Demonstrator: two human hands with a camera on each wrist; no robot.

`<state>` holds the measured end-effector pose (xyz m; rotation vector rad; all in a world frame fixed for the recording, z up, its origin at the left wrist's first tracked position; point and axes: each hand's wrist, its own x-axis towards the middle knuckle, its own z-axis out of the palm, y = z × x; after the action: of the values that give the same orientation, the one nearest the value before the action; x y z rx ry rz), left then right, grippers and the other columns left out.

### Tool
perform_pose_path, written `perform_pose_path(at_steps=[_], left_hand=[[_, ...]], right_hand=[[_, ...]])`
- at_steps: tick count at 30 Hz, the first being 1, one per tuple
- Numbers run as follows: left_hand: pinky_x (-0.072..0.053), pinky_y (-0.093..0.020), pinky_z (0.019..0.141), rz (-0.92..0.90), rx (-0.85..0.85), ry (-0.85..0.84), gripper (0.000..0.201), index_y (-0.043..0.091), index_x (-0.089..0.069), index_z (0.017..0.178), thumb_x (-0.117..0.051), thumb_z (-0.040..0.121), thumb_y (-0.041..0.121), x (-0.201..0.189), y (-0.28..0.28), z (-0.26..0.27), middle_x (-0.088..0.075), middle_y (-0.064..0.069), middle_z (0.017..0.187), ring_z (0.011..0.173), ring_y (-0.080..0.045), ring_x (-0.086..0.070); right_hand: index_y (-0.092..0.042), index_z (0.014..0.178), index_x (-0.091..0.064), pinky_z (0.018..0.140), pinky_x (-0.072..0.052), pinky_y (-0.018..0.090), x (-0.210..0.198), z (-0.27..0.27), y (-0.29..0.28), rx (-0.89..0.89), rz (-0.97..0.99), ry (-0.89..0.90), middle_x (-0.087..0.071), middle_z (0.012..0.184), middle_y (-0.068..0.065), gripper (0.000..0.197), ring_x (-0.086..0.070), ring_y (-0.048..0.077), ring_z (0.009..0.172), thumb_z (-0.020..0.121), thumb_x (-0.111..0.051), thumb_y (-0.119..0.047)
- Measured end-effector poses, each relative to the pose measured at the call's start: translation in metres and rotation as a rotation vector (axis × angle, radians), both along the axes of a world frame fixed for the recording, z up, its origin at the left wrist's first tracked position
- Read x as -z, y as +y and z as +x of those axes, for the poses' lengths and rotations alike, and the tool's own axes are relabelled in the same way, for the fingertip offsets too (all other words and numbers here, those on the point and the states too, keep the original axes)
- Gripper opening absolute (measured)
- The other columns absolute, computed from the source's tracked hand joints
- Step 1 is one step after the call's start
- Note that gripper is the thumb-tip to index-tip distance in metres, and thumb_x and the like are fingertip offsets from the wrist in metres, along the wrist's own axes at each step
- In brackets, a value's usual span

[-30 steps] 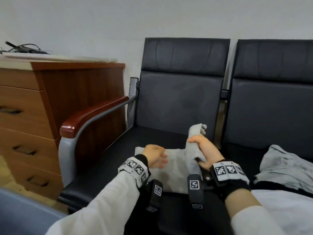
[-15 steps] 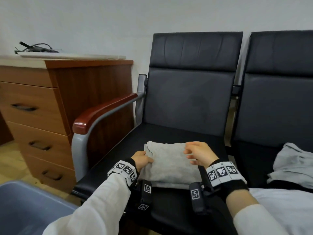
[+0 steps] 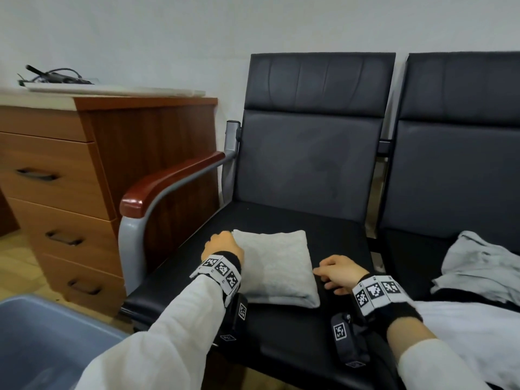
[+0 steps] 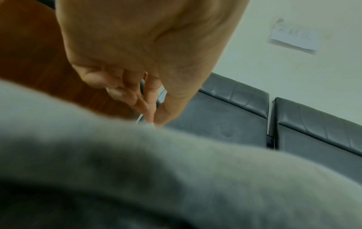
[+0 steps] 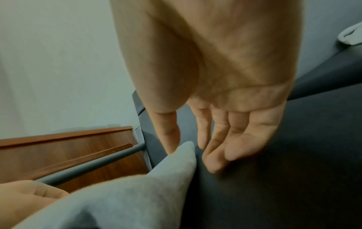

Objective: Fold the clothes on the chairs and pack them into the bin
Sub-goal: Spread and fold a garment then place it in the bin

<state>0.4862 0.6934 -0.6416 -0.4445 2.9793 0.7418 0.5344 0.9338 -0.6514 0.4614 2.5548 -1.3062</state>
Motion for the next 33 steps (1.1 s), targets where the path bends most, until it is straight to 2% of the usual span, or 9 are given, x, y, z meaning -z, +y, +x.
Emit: perform_pose_path(at_steps=[4,9,14,18,22,26,28,30,33], left_hand=[[-0.049,-0.034,0.085,0.088,-0.021,-0.106,0.037,0.009,-0.054,0.118,-0.063,0.085,0.023,0.002,-0.007,0.004,-0.061,-0.011,0.116,0.104,-0.027,-0.061],[-0.050,-0.035,0.088,0.173,-0.037,-0.169,0.051,0.008,-0.051,0.123,-0.071,0.080,0.025,0.003,-0.017,0.005,-0.059,-0.011,0.118,0.106,-0.027,-0.060],[-0.052,-0.036,0.089,0.221,-0.082,-0.116,0.040,0.006,-0.053,0.119,-0.063,0.086,0.027,0.000,-0.022,0.005,-0.060,-0.011,0.106,0.099,-0.027,-0.061],[-0.053,-0.040,0.090,0.214,-0.110,-0.098,0.038,0.004,-0.051,0.123,-0.055,0.091,0.024,0.001,-0.026,0.006,-0.060,-0.016,0.112,0.100,-0.032,-0.062],[-0.051,-0.037,0.091,0.133,-0.085,-0.138,0.040,0.005,-0.049,0.127,-0.055,0.092,0.022,-0.002,-0.028,0.011,-0.058,-0.016,0.120,0.107,-0.030,-0.059],[-0.053,-0.040,0.088,0.019,0.049,0.056,0.027,0.011,-0.056,0.115,-0.053,0.091,0.023,-0.023,-0.015,0.011,-0.060,-0.012,0.114,0.100,-0.028,-0.061],[-0.056,-0.039,0.082,0.239,0.134,0.057,0.016,0.010,-0.061,0.101,-0.047,0.093,0.014,-0.024,0.001,0.013,-0.064,-0.010,0.096,0.088,-0.027,-0.065],[-0.056,-0.035,0.067,0.532,0.198,-0.105,0.018,0.010,-0.055,0.083,-0.042,0.093,0.002,-0.017,0.016,0.023,-0.056,-0.007,0.075,0.070,-0.024,-0.062],[-0.055,-0.032,0.060,0.637,0.234,-0.301,0.022,0.013,-0.050,0.076,-0.043,0.090,-0.003,-0.004,0.025,0.032,-0.049,-0.006,0.067,0.059,-0.017,-0.054]], right_hand=[[-0.022,0.123,-0.050,0.053,-0.046,0.021,0.002,-0.005,-0.004,-0.076,-0.017,0.052,-0.063,0.091,0.001,0.039,-0.060,0.010,0.071,0.087,-0.065,-0.024],[-0.030,0.132,-0.044,0.055,-0.047,0.018,0.003,-0.005,-0.006,-0.208,0.073,-0.004,-0.064,0.102,0.001,0.052,-0.060,0.008,0.079,0.085,-0.067,-0.024],[-0.024,0.135,-0.042,0.055,-0.048,0.019,0.004,-0.007,-0.005,-0.188,0.106,-0.023,-0.061,0.112,0.003,0.060,-0.060,0.008,0.084,0.083,-0.071,-0.020],[-0.022,0.129,-0.046,0.054,-0.047,0.018,0.007,-0.008,-0.003,-0.172,0.100,-0.014,-0.060,0.113,0.003,0.053,-0.060,0.007,0.083,0.082,-0.071,-0.019],[-0.020,0.110,-0.057,0.057,-0.049,0.020,0.009,-0.010,-0.005,-0.151,0.067,-0.012,-0.064,0.097,0.002,0.027,-0.061,0.009,0.079,0.085,-0.067,-0.016],[-0.005,0.104,-0.068,0.061,-0.048,0.025,0.008,-0.014,-0.008,-0.033,-0.014,-0.032,-0.070,0.092,0.004,0.027,-0.063,0.011,0.073,0.085,-0.064,-0.023],[-0.003,0.107,-0.065,0.057,-0.044,0.022,0.005,-0.015,-0.010,0.009,0.000,-0.050,-0.069,0.082,0.000,0.038,-0.060,0.009,0.066,0.082,-0.068,-0.031],[-0.006,0.112,-0.058,0.049,-0.039,0.020,0.003,-0.016,-0.012,0.021,0.037,-0.063,-0.060,0.072,-0.002,0.049,-0.053,0.008,0.059,0.077,-0.072,-0.039],[-0.006,0.107,-0.061,0.054,-0.041,0.023,0.000,-0.017,-0.019,-0.001,0.028,-0.097,-0.053,0.070,0.001,0.047,-0.051,0.013,0.063,0.076,-0.072,-0.039]])
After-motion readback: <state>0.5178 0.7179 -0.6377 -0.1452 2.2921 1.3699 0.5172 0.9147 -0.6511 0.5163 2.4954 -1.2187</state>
